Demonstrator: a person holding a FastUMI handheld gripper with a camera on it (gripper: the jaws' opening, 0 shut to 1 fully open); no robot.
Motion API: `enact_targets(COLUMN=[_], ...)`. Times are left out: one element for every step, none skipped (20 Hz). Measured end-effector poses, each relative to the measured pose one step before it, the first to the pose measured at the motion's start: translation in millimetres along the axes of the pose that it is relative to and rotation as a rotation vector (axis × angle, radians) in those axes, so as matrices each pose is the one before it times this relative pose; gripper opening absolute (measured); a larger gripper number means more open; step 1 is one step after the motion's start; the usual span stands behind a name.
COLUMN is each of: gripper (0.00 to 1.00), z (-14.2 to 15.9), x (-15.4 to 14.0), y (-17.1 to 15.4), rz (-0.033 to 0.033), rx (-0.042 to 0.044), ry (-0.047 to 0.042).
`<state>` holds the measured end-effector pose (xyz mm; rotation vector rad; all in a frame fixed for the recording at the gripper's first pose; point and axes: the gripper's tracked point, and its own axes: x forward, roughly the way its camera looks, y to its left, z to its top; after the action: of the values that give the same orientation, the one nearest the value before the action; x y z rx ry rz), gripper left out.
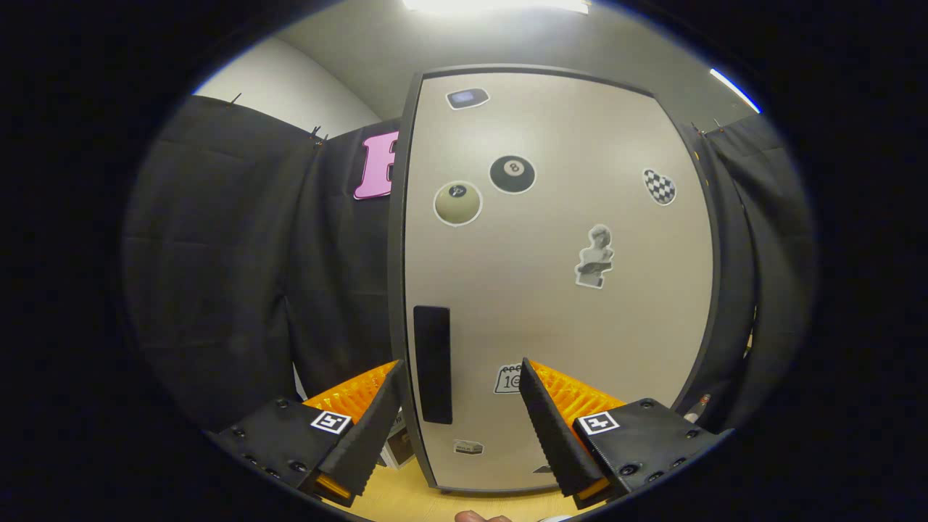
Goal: Open the shoe cabinet door, grab the shoes and put them into the shoe cabinet, then close the shoe cabinet door.
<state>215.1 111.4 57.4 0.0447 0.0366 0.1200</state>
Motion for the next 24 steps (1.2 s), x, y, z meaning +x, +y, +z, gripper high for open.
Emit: enact_targets(gripper=[0.97,0.97,0.97,0.98,0.96,0.95,0.94,0.93,0.92,0.9,0.85,0.72,0.62,0.53,0.43,0.39,0.35,0.31,0.29,0.24,0.23,0.22,0.21,0.21], z=[-6.15,-5.48,-4.53,-4.1,-4.37,-2.29,-2.94,-2.66,0.79,2.45,0.79,-0.03,-2.01,-0.48,0.22,-0.2,0.15,0.1,-0.52,0.42,-0.41,0.32,-1.7,0.02], x=[8.28,8.34,7.7,6.64,7.48,4.82,5.19,2.04,0.6,1.14,-0.23,-0.24,-0.35,-1.37,0.23,-0.01,0.06,-0.8,-0.27,-0.62,0.02,-0.72,-1.32,-0.99], y=[3.23,1.65,0.6,-0.79,0.08,0.3,-0.78,0.26,0.14,1.33,0.19,3.59,6.0,2.31,-0.39,-0.52,0.15,-0.31,0.15,0.19,0.02,0.03,0.27,0.12], rz=[0.00842,0.00456,-0.00261,-0.00627,-0.00385,-0.00077,-0.00172,-0.00089,-0.00339,-0.00296,0.00001,0.00947,0.01758,-0.00328,-0.0085,-0.00905,-0.00496,-0.00213,-0.00601,-0.00685,-0.00537,-0.00415,-0.00178,0.00091], rx=[-0.00104,-0.00398,-0.0045,0.00103,0.00811,0.00985,0.01482,0.01733,0.0153,0.00289,-0.00231,0.0017,0.00832,0.01123,-0.00199,-0.01082,-0.00681,-0.00168,0.00524,0.00056,-0.00531,-0.01032,-0.00599,0.00058], ry=[0.01344,0.01159,0.0076,0.00966,0.00968,0.00703,0.01097,0.01698,-0.00496,-0.00894,-0.00469,0.00517,0.00795,0.01003,0.00091,0.00604,0.00069,0.003,0.00278,-0.00182,-0.00317,-0.00234,-0.00001,-0.00158])
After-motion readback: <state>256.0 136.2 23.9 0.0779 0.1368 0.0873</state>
